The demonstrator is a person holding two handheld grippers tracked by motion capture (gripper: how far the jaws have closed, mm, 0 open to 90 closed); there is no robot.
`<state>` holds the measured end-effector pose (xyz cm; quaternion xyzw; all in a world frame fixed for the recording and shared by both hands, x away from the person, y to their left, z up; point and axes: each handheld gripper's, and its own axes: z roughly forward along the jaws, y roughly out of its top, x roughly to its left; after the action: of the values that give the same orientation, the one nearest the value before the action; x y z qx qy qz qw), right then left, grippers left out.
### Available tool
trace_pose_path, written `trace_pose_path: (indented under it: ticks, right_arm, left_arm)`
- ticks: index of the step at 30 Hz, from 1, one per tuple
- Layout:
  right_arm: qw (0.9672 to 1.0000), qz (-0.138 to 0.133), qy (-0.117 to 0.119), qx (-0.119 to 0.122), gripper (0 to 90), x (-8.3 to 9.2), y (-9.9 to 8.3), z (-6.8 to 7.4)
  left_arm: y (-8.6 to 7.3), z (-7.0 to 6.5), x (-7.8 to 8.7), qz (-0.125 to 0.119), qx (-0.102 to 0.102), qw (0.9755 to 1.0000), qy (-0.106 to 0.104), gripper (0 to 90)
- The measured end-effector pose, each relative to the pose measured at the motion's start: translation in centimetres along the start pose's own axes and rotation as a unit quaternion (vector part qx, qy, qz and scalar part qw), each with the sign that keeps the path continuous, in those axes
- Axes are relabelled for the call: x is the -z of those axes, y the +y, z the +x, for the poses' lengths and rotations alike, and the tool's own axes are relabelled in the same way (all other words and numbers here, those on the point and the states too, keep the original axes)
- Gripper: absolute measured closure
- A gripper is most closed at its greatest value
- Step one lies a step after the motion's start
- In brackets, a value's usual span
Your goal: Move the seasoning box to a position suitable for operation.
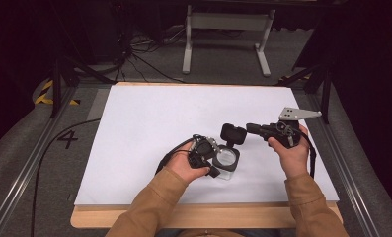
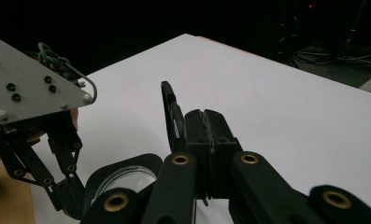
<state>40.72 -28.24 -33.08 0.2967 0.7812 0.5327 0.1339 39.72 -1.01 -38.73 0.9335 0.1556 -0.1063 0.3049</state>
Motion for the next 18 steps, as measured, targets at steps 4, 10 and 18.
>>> trace_pose_path:
  ticks: [4, 10, 18]
  right_arm:
    - [1.0000, 0.001, 0.001, -0.001, 89.9, 0.0, 0.0, 0.1]
    - [0.9999, 0.009, 0.012, 0.002, 89.9, 0.0, 0.0, 0.3]
    - [0.9986, 0.026, 0.015, 0.042, 89.9, -0.9, 0.3, 1.9]
  left_arm:
    - [0.0, -0.1, -0.1, -0.004, -0.001, 1.0000, -0.002, 89.9]
    - [0.0, -0.1, -0.1, -0.007, 0.004, 1.0000, 0.006, 89.9]
    - [0.0, -0.1, 0.0, -0.006, 0.002, 1.0000, 0.006, 89.9]
